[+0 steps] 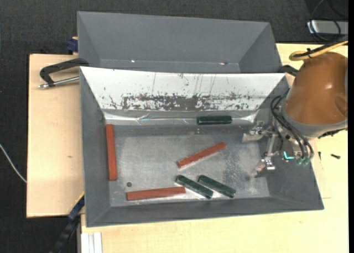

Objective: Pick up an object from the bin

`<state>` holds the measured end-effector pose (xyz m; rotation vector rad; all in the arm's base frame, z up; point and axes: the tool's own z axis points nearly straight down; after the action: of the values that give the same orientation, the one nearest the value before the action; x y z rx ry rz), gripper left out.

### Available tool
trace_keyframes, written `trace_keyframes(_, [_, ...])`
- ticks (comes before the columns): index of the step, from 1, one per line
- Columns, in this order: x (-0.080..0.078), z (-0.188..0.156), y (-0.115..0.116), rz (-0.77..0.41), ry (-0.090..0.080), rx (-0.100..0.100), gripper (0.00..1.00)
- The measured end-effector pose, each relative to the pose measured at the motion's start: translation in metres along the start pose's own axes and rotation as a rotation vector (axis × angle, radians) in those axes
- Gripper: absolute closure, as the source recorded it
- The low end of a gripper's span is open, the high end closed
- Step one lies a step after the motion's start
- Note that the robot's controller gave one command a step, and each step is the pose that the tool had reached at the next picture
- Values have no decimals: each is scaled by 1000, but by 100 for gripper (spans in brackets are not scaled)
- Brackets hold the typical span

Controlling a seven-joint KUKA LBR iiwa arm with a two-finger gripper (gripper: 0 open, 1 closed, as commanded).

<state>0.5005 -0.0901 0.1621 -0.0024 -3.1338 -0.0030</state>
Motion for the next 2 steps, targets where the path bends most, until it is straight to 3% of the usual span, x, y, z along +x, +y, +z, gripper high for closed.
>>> trace_keyframes(1, [-2, -4, 0, -1, -9, 1, 0])
trace_keyframes(2, [-46, 40, 21, -5, -23, 4, 0])
